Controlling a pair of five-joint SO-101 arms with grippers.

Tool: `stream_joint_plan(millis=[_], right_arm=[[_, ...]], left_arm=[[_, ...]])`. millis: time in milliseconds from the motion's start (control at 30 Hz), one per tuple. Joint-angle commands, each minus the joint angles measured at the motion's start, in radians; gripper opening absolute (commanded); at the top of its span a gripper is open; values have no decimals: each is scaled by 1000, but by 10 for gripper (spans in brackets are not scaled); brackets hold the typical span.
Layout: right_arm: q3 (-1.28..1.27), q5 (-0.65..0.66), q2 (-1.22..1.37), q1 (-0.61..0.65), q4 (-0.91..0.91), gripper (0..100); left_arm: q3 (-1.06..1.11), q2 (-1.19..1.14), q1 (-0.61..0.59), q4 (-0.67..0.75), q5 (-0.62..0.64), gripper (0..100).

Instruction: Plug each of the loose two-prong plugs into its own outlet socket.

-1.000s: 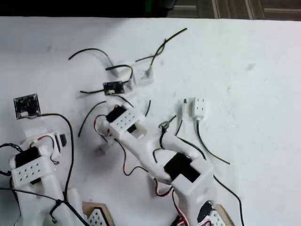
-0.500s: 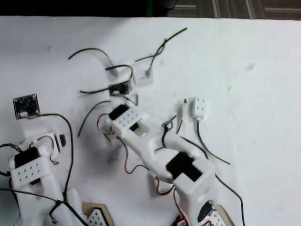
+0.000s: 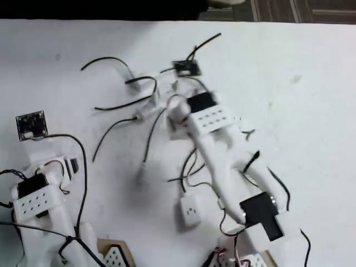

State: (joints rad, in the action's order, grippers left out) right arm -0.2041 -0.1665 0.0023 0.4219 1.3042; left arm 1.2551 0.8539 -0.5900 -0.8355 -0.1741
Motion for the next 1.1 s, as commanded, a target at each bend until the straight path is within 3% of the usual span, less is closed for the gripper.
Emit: stream_joint_plan(millis=[0,100,300,433,567,1067], right_arm=[[-40,94,-53,-50,-2,17],[-78,107,-61,-22,-4,18],[-87,101,-61,176,74,52],[-89,-49,-50,323,93,132],[-89,-114,-48,420,67,145],[-140,-161,188,438,-200,145]], left_arm=[[-25,24,-5,21,9,230],[-23,24,22,21,9,230],[-23,24,25,21,9,230],[-23,24,25,21,9,230],[-23,24,25,21,9,230],[-23,24,25,21,9,230]])
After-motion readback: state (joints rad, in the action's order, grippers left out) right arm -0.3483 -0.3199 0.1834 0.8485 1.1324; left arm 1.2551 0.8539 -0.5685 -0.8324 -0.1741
